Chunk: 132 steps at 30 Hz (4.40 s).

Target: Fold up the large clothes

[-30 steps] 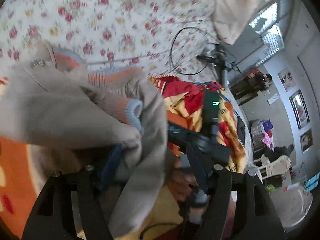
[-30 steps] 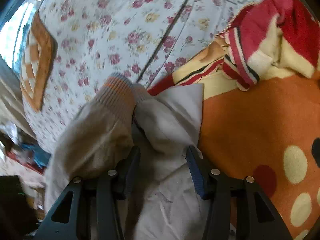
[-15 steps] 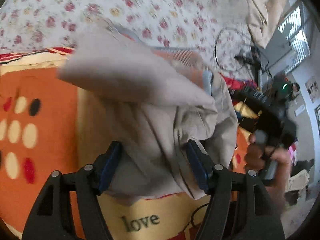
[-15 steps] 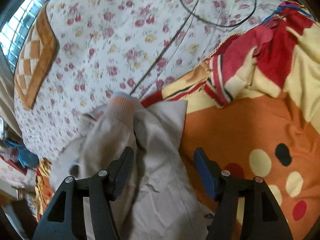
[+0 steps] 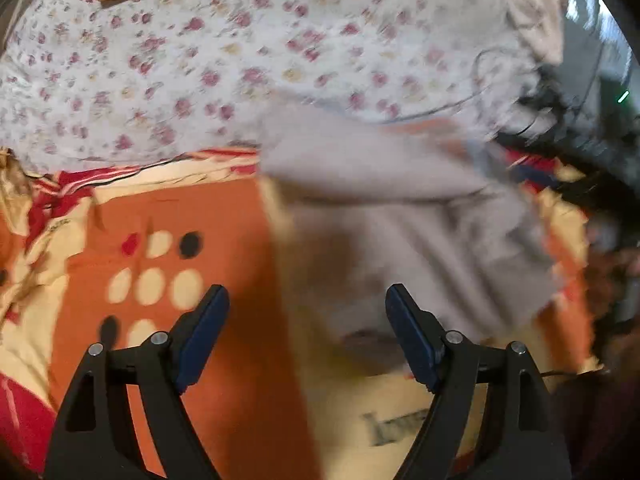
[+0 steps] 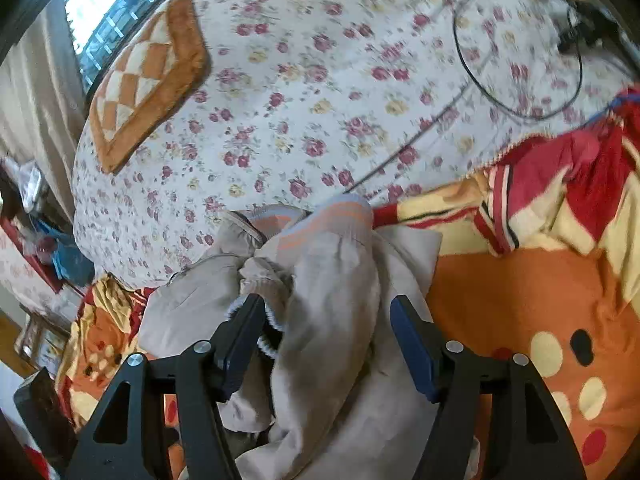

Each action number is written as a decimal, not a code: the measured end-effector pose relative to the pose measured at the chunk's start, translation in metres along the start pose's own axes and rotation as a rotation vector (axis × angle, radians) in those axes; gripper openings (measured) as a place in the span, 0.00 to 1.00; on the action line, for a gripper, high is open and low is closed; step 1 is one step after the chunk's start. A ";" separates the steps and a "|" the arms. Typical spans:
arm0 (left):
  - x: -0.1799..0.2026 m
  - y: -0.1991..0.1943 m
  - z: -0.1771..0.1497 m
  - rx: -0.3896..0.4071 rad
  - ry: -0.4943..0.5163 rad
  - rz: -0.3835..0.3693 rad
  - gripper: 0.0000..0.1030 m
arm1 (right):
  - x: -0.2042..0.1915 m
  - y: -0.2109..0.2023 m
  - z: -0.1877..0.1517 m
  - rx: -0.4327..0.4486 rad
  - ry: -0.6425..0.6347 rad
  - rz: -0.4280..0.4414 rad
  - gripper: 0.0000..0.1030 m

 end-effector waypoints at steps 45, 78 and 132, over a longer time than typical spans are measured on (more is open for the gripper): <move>0.007 0.025 0.073 -0.101 0.020 -0.140 0.79 | -0.002 0.053 0.024 -0.094 -0.041 0.003 0.78; 0.021 0.011 0.012 -0.106 0.034 -0.191 0.79 | -0.018 0.068 0.051 -0.025 -0.064 0.037 0.02; 0.034 0.028 -0.017 -0.057 0.126 -0.039 0.82 | 0.015 -0.015 -0.044 -0.191 -0.138 -0.012 0.03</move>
Point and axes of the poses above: each gripper's, at about its wrist camera, not at the fingertips, and y roughly the way its jaws point, x to its right, z to its top, the point moved 9 cm from there along y, roughly the way its jaws point, and after that the axes turned 14 degrees about z, right-handed, at the moved point
